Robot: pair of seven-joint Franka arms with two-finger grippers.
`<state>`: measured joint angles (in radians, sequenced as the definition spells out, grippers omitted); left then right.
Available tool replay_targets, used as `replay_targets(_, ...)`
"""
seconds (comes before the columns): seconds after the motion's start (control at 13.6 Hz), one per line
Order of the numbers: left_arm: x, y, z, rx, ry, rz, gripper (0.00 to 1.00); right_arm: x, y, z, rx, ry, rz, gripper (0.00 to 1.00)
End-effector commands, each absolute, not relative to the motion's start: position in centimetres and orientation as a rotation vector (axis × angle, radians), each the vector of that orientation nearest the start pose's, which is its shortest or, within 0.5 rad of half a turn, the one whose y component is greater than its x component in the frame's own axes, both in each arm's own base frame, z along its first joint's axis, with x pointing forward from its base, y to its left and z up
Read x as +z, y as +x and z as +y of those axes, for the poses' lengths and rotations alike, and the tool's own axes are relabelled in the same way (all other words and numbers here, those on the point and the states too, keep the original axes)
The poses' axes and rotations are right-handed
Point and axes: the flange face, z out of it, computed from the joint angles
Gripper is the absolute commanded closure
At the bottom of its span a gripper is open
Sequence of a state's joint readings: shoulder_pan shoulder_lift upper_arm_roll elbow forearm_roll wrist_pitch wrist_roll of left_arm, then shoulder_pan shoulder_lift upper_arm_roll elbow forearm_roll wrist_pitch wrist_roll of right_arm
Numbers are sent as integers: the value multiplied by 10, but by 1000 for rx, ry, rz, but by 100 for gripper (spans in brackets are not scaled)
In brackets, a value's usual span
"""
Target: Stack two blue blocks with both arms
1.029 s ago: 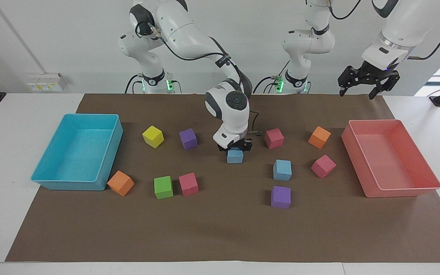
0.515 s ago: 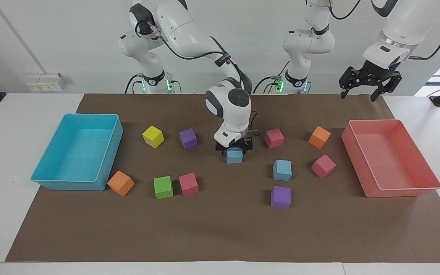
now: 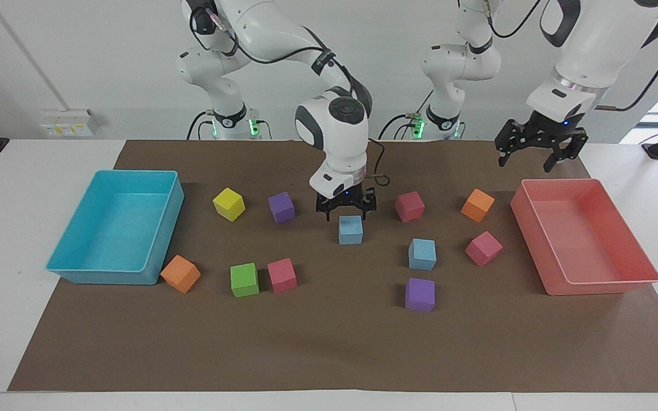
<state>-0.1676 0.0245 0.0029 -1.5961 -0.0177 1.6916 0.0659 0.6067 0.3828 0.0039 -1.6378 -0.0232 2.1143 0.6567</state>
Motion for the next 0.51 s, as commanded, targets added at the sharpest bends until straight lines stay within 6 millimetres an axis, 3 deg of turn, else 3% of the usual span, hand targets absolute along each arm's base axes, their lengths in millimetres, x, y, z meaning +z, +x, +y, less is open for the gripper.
replay_targets(0.0,577,567,-122,-157,-3144,374,0,437,556,353,-122,-3090,109,0)
replay_targets(0.22,540,568,-150,-141,-3139,427,0,449,563,328,14,-2981,245,0)
replay_targets(0.44,500,566,-168,-140,-3138,442,0,441,578,299,20,-2929,122,0)
